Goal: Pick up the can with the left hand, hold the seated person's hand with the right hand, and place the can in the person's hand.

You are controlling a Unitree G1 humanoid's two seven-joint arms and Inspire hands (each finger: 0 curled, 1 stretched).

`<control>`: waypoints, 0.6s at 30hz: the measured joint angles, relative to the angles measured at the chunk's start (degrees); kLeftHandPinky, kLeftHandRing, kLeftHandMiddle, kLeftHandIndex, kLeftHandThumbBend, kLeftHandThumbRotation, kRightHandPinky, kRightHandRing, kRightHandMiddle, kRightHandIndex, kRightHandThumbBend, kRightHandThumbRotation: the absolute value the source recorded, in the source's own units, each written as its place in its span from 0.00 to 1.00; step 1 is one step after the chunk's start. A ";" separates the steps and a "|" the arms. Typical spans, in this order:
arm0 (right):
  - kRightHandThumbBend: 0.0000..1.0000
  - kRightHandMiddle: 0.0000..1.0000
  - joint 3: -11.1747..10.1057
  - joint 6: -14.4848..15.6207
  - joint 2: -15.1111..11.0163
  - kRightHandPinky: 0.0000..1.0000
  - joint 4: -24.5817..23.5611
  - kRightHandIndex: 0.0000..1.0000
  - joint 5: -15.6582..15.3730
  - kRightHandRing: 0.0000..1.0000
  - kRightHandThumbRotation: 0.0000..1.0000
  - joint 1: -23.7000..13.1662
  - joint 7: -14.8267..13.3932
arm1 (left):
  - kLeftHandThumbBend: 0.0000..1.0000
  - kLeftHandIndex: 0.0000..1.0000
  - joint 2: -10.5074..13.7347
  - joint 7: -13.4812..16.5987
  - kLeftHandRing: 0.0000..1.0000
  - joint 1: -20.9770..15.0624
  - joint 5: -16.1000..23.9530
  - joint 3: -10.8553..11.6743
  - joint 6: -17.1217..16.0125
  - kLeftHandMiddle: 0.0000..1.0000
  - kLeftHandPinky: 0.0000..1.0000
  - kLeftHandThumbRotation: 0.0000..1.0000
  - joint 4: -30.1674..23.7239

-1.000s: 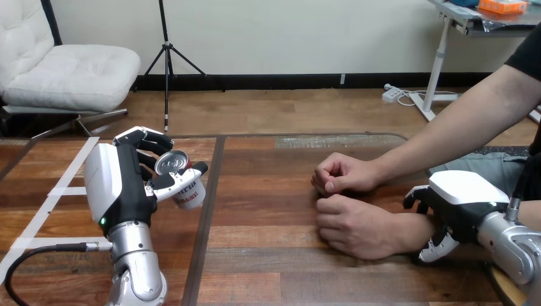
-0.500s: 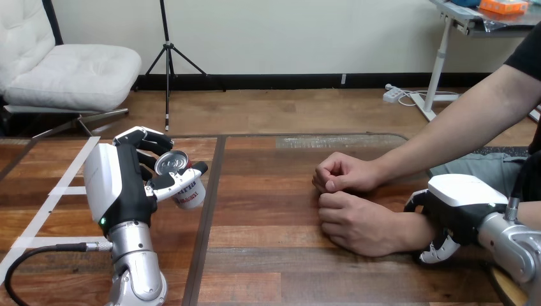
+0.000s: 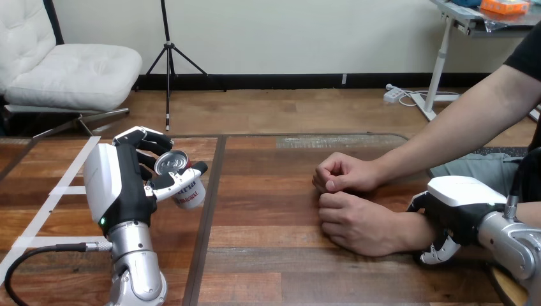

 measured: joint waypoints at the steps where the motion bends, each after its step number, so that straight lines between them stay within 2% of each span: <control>1: 0.86 0.63 0.01 0.00 0.00 0.42 0.00 0.71 0.00 0.56 0.08 0.00 0.01 | 0.72 0.44 0.00 -0.02 0.37 0.00 -0.08 0.00 0.00 0.43 0.32 0.00 0.00; 18: 0.86 0.63 -0.04 0.29 -0.02 0.39 -0.06 0.73 -0.16 0.55 0.09 -0.10 0.78 | 0.72 0.44 0.00 -0.09 0.37 0.00 -0.52 0.01 0.00 0.43 0.31 0.00 0.00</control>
